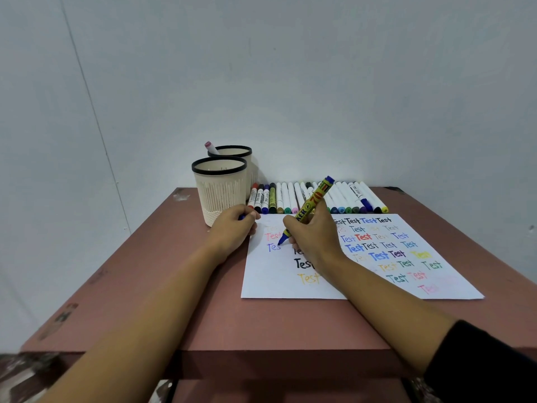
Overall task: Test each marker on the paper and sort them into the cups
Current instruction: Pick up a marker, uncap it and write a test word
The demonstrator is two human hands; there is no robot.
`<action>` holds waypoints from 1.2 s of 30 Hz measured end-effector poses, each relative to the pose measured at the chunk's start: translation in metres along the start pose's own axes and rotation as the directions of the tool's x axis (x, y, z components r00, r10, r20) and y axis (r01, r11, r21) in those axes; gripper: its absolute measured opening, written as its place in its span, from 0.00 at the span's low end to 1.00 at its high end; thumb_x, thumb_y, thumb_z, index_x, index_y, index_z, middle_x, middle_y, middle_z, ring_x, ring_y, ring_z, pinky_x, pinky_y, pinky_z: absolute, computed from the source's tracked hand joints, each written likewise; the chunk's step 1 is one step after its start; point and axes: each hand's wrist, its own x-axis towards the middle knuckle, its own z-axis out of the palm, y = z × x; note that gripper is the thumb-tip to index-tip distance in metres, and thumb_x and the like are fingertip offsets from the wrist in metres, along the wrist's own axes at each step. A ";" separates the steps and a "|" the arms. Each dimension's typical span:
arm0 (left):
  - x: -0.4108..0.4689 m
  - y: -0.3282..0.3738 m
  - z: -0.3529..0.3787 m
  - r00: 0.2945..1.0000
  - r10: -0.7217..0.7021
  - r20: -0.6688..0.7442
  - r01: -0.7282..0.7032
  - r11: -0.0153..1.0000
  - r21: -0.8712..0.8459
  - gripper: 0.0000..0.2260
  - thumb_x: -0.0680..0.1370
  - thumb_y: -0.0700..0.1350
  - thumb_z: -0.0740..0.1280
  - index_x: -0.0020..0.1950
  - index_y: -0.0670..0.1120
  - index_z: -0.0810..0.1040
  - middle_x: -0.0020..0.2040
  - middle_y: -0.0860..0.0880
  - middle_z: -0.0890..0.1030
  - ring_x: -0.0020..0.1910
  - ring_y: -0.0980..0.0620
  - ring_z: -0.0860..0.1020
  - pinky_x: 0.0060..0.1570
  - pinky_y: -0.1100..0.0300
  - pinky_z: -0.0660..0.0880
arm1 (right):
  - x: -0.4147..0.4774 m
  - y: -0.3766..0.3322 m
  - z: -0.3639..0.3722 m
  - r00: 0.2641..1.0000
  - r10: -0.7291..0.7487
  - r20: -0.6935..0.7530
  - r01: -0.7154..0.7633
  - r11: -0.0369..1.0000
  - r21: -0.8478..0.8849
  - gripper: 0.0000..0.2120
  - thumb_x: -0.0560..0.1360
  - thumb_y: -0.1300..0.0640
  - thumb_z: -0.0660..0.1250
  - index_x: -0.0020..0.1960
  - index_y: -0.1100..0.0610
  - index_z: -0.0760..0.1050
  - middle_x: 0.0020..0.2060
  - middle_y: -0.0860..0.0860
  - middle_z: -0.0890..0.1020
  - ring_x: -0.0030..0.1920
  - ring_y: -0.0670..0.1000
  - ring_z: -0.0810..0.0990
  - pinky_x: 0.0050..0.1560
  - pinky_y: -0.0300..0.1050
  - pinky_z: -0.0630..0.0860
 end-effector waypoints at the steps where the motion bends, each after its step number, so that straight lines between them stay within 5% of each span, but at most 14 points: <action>1: 0.000 0.000 0.000 1.000 0.000 0.000 0.000 1.000 0.005 0.08 0.80 0.41 0.59 0.47 0.44 0.78 0.34 0.49 0.77 0.34 0.54 0.75 0.42 0.62 0.71 | 0.000 0.000 0.000 1.000 0.001 -0.021 -0.001 1.000 0.007 0.14 0.71 0.59 0.67 0.41 0.47 0.63 0.36 0.55 0.75 0.35 0.53 0.77 0.40 0.52 0.79; 5: 0.000 0.001 0.000 1.000 -0.005 0.003 0.005 1.000 0.005 0.08 0.80 0.42 0.59 0.47 0.44 0.78 0.34 0.49 0.77 0.35 0.54 0.75 0.45 0.59 0.72 | 0.001 0.000 0.000 0.999 -0.010 -0.041 0.010 1.000 -0.002 0.13 0.71 0.59 0.67 0.42 0.48 0.63 0.35 0.53 0.73 0.36 0.54 0.76 0.41 0.53 0.79; 11: -0.001 0.001 0.000 1.000 -0.004 0.000 0.004 1.000 0.002 0.08 0.80 0.41 0.59 0.48 0.43 0.78 0.34 0.49 0.77 0.34 0.54 0.74 0.42 0.63 0.71 | -0.001 -0.001 -0.001 0.998 -0.042 -0.037 0.042 0.999 0.005 0.12 0.73 0.60 0.66 0.44 0.49 0.63 0.32 0.48 0.69 0.33 0.48 0.70 0.35 0.41 0.71; 18: -0.001 0.001 0.000 1.000 0.005 0.013 -0.005 1.000 0.020 0.08 0.80 0.42 0.59 0.47 0.44 0.77 0.34 0.48 0.77 0.34 0.54 0.74 0.39 0.64 0.70 | -0.001 0.000 0.000 0.999 -0.029 -0.041 0.028 0.999 -0.025 0.11 0.72 0.59 0.67 0.43 0.50 0.64 0.32 0.49 0.71 0.33 0.51 0.73 0.38 0.50 0.77; 21: -0.001 0.001 0.000 1.000 0.023 0.010 -0.023 0.999 0.038 0.08 0.80 0.41 0.59 0.47 0.43 0.77 0.34 0.48 0.77 0.34 0.54 0.74 0.38 0.68 0.69 | 0.000 0.001 0.000 0.996 -0.021 -0.087 0.019 1.000 -0.025 0.10 0.73 0.58 0.67 0.47 0.55 0.65 0.33 0.49 0.69 0.33 0.48 0.71 0.33 0.42 0.72; 24: -0.001 0.002 0.001 0.999 0.040 -0.017 -0.039 0.998 0.058 0.09 0.80 0.42 0.58 0.47 0.43 0.77 0.33 0.49 0.77 0.33 0.55 0.74 0.33 0.74 0.67 | 0.002 0.002 -0.001 0.996 0.017 -0.091 -0.016 1.000 0.018 0.11 0.74 0.56 0.67 0.49 0.55 0.64 0.34 0.51 0.71 0.33 0.49 0.72 0.31 0.41 0.70; 29: -0.002 0.006 0.005 0.996 0.077 -0.035 -0.076 0.997 0.031 0.12 0.82 0.44 0.54 0.44 0.44 0.74 0.33 0.50 0.76 0.34 0.51 0.75 0.42 0.58 0.71 | 0.006 -0.001 -0.004 0.985 0.142 -0.098 -0.125 0.979 0.158 0.11 0.75 0.59 0.66 0.52 0.56 0.64 0.34 0.54 0.74 0.28 0.48 0.73 0.24 0.38 0.69; 32: -0.005 0.008 0.005 0.987 0.151 -0.058 -0.138 0.975 0.175 0.12 0.82 0.46 0.55 0.43 0.45 0.73 0.33 0.52 0.75 0.34 0.55 0.72 0.33 0.67 0.65 | 0.007 -0.002 -0.007 0.976 0.202 -0.082 -0.175 0.951 0.256 0.09 0.74 0.62 0.65 0.50 0.58 0.64 0.32 0.54 0.74 0.25 0.48 0.71 0.21 0.37 0.66; 36: -0.008 0.010 0.004 0.983 0.175 -0.047 -0.165 0.972 0.164 0.10 0.81 0.43 0.57 0.50 0.40 0.76 0.43 0.49 0.77 0.43 0.52 0.72 0.36 0.72 0.65 | 0.008 -0.004 -0.009 0.969 0.232 -0.090 -0.194 0.931 0.309 0.08 0.74 0.63 0.63 0.46 0.56 0.65 0.31 0.53 0.74 0.25 0.48 0.71 0.23 0.39 0.67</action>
